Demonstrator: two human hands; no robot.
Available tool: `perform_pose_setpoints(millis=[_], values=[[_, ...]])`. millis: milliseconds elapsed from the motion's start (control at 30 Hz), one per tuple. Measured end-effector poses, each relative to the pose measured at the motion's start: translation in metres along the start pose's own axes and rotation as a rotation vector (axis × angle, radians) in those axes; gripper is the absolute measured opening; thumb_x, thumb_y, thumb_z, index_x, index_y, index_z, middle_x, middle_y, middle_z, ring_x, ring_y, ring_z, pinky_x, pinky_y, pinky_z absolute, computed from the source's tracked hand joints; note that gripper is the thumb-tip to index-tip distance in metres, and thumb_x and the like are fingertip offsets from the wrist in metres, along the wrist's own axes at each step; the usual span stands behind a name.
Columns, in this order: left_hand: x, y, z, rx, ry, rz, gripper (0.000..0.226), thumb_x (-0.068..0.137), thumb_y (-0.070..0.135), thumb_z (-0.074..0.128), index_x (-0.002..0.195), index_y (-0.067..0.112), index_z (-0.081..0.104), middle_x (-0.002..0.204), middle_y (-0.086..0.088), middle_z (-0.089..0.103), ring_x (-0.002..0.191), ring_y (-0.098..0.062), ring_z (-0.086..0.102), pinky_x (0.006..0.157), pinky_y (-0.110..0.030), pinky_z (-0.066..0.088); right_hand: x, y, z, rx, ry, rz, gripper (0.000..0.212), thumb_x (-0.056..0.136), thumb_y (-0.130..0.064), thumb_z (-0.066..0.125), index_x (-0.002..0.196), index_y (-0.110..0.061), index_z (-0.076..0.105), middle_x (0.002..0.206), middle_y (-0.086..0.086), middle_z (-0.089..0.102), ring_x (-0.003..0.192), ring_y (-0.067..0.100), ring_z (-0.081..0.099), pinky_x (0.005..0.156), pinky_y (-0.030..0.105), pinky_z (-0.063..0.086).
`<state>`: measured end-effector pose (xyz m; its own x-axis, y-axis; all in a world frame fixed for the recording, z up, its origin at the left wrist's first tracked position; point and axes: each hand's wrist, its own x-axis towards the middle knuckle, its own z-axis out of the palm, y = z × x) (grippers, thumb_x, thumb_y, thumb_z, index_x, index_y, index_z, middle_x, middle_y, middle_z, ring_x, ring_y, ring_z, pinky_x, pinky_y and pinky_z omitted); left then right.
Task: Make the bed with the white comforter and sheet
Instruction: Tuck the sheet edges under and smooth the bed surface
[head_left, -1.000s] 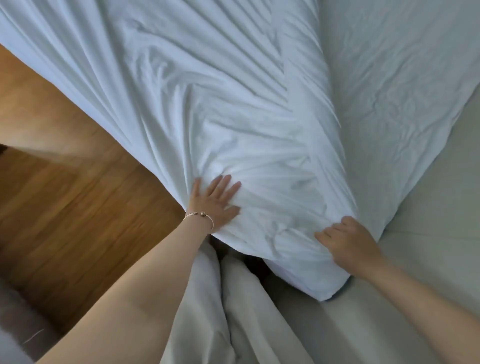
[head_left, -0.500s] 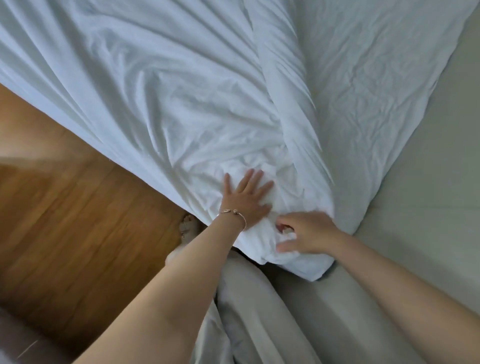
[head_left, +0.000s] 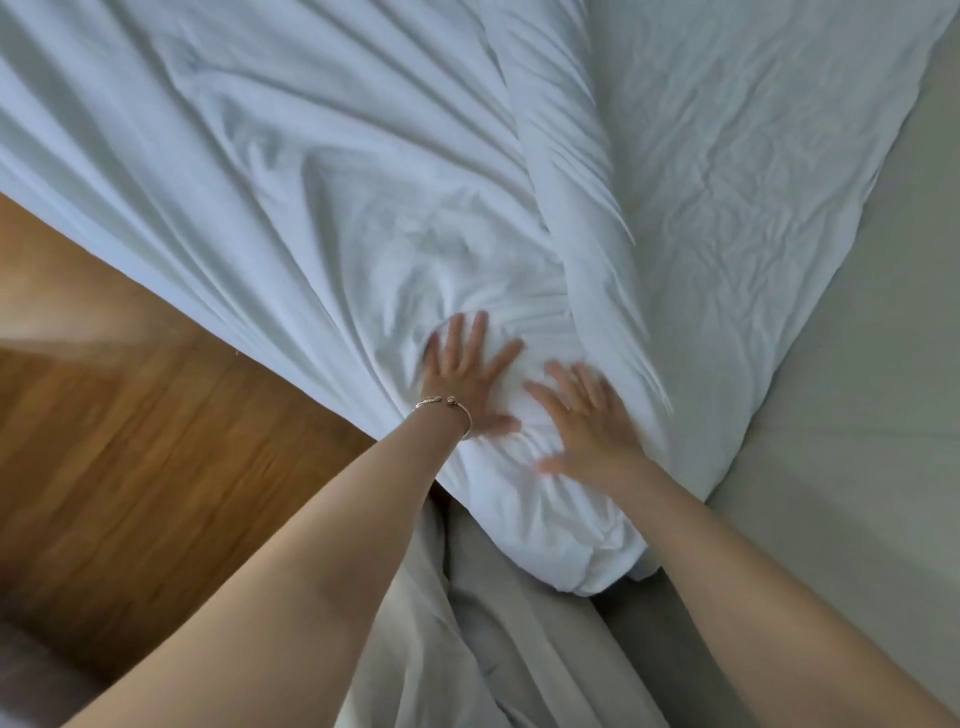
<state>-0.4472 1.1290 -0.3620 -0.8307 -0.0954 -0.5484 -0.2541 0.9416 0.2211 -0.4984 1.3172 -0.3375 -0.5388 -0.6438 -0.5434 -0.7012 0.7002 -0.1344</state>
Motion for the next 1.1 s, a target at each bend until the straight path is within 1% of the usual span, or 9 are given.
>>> perform_pose_setpoints(millis=[167,333,433,567,667,767,867,967,1100], values=[[-0.030,-0.035,0.011,0.213,-0.327,0.051,0.139,0.056,0.076,0.071,0.133,0.046,-0.041,0.141,0.002,-0.053,0.133,-0.030,-0.043,0.108,-0.065,-0.015,-0.020,0.005,0.017,-0.109,-0.361,0.200,0.134,0.069,-0.053,0.079,0.147,-0.036,-0.029,0.151,0.002,-0.042,0.144,0.024,-0.030,0.122,0.043,0.007],[-0.040,-0.065,-0.012,-0.202,-0.163,0.073,0.068,0.086,0.054,0.060,0.145,0.045,0.028,0.157,0.009,0.018,0.144,-0.020,0.015,0.114,-0.038,0.015,0.040,-0.046,-0.054,0.008,-0.303,0.324,0.057,0.087,-0.040,0.058,0.138,-0.019,0.041,0.142,0.008,0.037,0.133,0.030,0.038,0.101,0.038,0.041],[-0.022,-0.080,-0.046,-0.366,0.146,-0.075,0.038,0.093,0.033,0.054,0.131,0.033,0.052,0.144,0.008,0.040,0.136,-0.016,0.030,0.110,-0.028,0.020,0.076,-0.081,-0.079,0.162,-0.040,0.115,0.036,0.093,-0.028,0.051,0.128,-0.021,0.052,0.129,-0.001,0.049,0.121,0.021,0.047,0.087,0.033,0.045],[0.017,-0.161,-0.073,-0.219,0.160,-0.172,0.079,0.091,0.053,0.051,0.153,0.037,0.004,0.162,0.004,-0.011,0.148,-0.017,-0.015,0.119,-0.038,-0.006,0.156,-0.134,-0.107,0.303,0.091,-0.050,0.065,0.093,-0.032,0.058,0.151,-0.028,0.028,0.161,-0.005,0.016,0.148,0.018,0.013,0.111,0.035,0.031],[0.031,-0.232,-0.077,0.025,-0.130,-0.049,0.105,0.078,0.076,0.048,0.146,0.042,-0.024,0.153,0.007,-0.035,0.143,-0.015,-0.029,0.115,-0.049,-0.015,0.196,-0.148,-0.103,0.113,-0.219,0.093,0.083,0.092,-0.045,0.055,0.153,-0.042,-0.001,0.163,-0.011,-0.012,0.150,0.018,-0.005,0.119,0.046,0.018],[0.027,-0.299,-0.078,0.122,-0.188,-0.005,0.107,0.075,0.083,0.042,0.142,0.042,-0.030,0.150,0.009,-0.040,0.142,-0.017,-0.031,0.111,-0.055,-0.019,0.208,-0.155,-0.094,0.033,-0.529,0.374,0.089,0.094,-0.047,0.051,0.149,-0.046,-0.019,0.160,-0.008,-0.023,0.150,0.027,0.002,0.119,0.046,0.018],[0.016,-0.389,-0.097,0.135,-0.188,-0.083,0.100,0.077,0.085,0.033,0.141,0.043,-0.032,0.149,0.010,-0.041,0.141,-0.020,-0.033,0.108,-0.060,-0.020,0.230,-0.175,-0.109,0.096,-0.668,0.625,0.094,0.081,-0.050,0.051,0.156,-0.031,-0.003,0.163,0.007,0.005,0.144,0.030,0.027,0.115,0.043,0.029],[0.016,-0.476,-0.127,0.135,-0.134,-0.101,0.083,0.087,0.077,0.023,0.143,0.044,-0.029,0.154,0.013,-0.033,0.143,-0.018,-0.028,0.111,-0.063,-0.012,0.276,-0.231,-0.158,0.174,-0.492,0.824,0.068,0.077,-0.042,0.058,0.138,-0.012,0.050,0.137,0.011,0.053,0.122,0.029,0.054,0.102,0.037,0.044],[0.044,-0.568,-0.182,-0.041,0.040,-0.262,0.074,0.092,0.069,0.027,0.146,0.047,-0.020,0.158,0.006,-0.026,0.145,-0.026,-0.022,0.114,-0.060,-0.003,0.386,-0.350,-0.226,0.190,0.072,0.567,0.052,0.091,-0.022,0.054,0.139,-0.008,0.042,0.148,0.015,0.037,0.130,0.033,0.042,0.100,0.042,0.042]])
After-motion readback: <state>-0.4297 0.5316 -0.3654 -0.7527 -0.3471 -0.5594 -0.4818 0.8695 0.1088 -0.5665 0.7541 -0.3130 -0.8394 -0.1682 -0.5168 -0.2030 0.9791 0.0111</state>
